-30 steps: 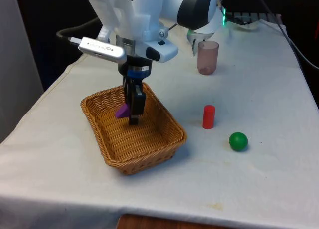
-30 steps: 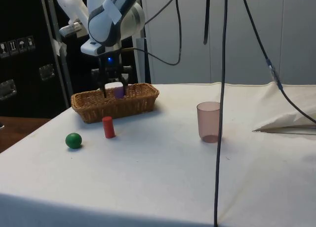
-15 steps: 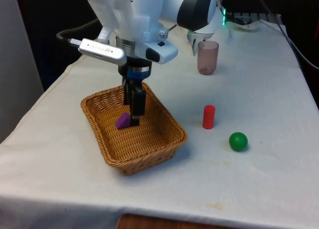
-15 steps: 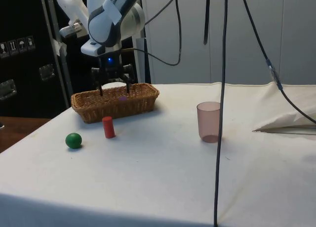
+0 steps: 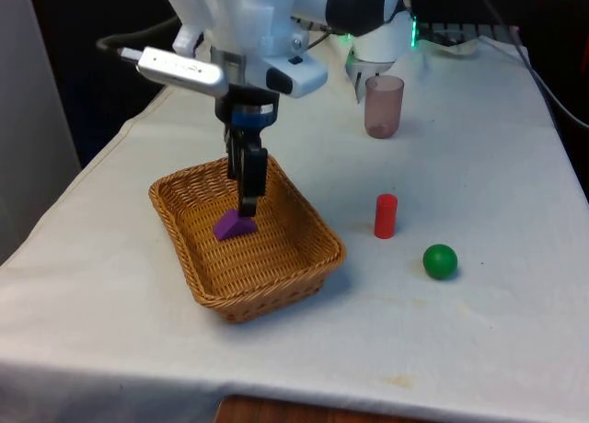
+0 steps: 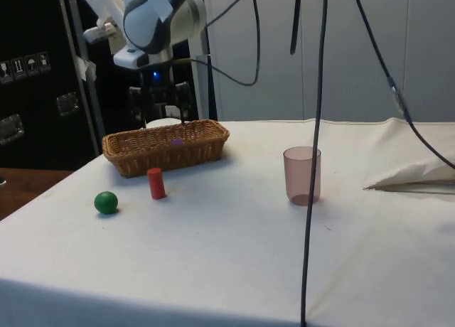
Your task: Pick up the triangular block and place it into the basket.
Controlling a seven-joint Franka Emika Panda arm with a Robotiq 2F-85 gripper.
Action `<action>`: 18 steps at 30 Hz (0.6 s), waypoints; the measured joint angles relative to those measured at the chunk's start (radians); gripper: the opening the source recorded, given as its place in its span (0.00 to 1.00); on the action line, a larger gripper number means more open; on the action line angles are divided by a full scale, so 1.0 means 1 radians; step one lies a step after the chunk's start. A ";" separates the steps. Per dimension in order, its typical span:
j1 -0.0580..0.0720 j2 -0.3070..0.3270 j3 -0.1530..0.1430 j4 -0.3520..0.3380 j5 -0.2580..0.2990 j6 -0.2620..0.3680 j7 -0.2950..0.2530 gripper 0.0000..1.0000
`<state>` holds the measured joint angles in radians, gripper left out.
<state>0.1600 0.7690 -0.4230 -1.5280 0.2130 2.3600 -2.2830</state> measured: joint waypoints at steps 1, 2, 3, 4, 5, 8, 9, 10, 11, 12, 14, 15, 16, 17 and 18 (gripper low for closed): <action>0.001 -0.005 -0.001 0.000 0.000 -0.006 0.000 1.00; 0.002 -0.011 -0.003 0.000 0.000 -0.011 0.000 1.00; 0.003 -0.016 -0.005 0.000 0.000 -0.017 0.000 1.00; 0.003 -0.016 -0.005 0.000 0.000 -0.017 0.000 1.00; 0.004 -0.026 -0.007 0.001 0.000 -0.027 0.000 1.00; 0.006 -0.042 -0.011 0.005 -0.001 -0.046 0.000 1.00; 0.007 -0.047 -0.012 0.007 -0.002 -0.053 0.000 1.00; 0.008 -0.053 -0.014 0.008 -0.002 -0.062 0.000 1.00; 0.009 -0.059 -0.016 0.009 -0.002 -0.069 0.000 1.00; 0.009 -0.059 -0.016 0.009 -0.002 -0.069 0.000 1.00; 0.012 -0.076 -0.020 0.009 -0.003 -0.086 0.000 1.00; 0.012 -0.081 -0.021 0.009 -0.003 -0.091 0.000 1.00; 0.013 -0.087 -0.022 0.010 -0.003 -0.097 0.000 1.00; 0.013 -0.093 -0.023 0.011 -0.003 -0.104 0.000 1.00; 0.013 -0.099 -0.023 0.011 -0.004 -0.110 0.000 1.00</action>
<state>0.1730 0.6700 -0.4460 -1.5170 0.2090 2.2500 -2.2830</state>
